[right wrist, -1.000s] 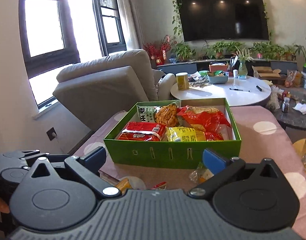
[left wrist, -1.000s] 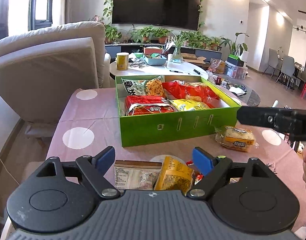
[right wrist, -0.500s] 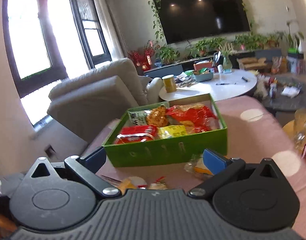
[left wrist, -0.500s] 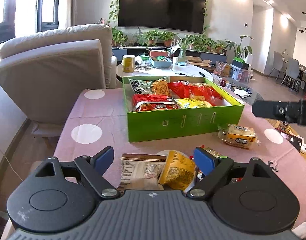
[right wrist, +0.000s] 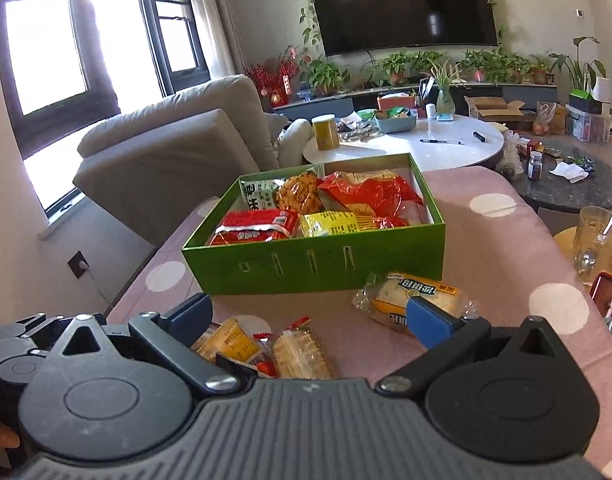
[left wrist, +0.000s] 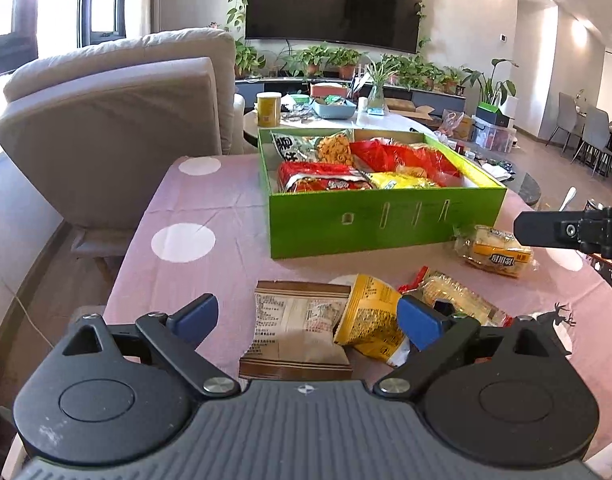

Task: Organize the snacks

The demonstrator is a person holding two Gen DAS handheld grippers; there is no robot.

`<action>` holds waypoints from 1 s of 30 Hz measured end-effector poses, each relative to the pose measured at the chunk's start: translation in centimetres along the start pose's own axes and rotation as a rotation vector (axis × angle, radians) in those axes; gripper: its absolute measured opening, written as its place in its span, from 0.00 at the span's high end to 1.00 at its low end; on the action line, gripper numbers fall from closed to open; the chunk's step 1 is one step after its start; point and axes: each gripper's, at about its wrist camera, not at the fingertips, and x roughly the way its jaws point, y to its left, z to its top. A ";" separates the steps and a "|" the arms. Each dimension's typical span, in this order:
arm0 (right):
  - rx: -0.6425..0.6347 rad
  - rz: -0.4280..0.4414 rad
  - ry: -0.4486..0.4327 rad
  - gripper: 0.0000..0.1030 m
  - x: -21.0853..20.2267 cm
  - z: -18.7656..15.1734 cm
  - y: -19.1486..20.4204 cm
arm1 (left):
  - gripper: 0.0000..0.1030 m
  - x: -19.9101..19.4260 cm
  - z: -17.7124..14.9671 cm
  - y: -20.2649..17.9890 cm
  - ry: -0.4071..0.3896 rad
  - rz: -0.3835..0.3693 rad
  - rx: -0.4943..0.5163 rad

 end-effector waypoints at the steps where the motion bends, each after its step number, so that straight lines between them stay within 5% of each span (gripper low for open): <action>1: 0.000 -0.001 0.006 0.34 0.1 0.0 0.0 | 0.07 0.1 -0.1 0.0 0.004 0.003 0.001; 19: -0.003 -0.037 0.109 0.34 1.6 -0.8 -0.7 | 0.07 3.8 -1.4 -0.1 0.134 0.010 0.035; 30: -0.041 -0.048 0.158 0.34 2.6 -1.4 -0.7 | 0.12 5.4 -1.0 1.0 0.123 0.043 0.029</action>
